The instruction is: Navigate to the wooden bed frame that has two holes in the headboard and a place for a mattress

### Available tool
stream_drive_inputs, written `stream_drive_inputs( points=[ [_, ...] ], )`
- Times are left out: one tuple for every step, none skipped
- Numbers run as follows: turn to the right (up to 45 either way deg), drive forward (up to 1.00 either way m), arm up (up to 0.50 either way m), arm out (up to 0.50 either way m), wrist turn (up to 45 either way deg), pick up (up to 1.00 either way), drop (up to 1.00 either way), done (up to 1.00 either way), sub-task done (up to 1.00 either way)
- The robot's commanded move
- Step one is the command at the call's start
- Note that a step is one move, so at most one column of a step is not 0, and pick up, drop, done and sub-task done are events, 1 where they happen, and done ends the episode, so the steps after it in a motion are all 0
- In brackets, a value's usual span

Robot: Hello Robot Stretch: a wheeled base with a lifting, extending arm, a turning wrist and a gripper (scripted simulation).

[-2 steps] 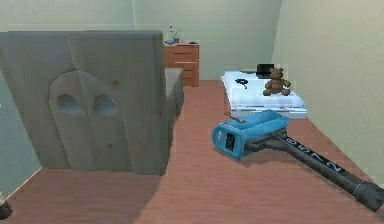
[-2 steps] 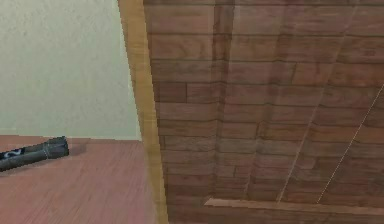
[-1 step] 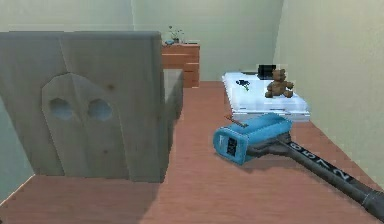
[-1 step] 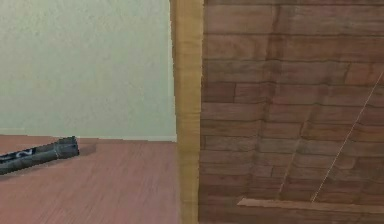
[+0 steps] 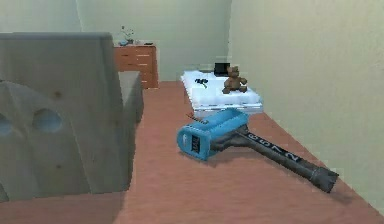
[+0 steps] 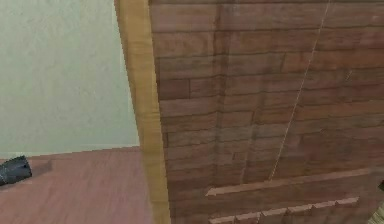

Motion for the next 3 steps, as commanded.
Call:
stream_drive_inputs(
  points=[
    [0.0, 0.75, 0.00, 0.00, 0.0, 0.00, 0.00, 0.00, 0.00],
    [-42.0, 0.00, 0.00, 0.00, 0.0, 0.00, 0.00, 0.00, 0.00],
    [0.0, 0.00, 0.00, 0.00, 0.0, 0.00, 0.00, 1.00, 0.00]
  ],
)
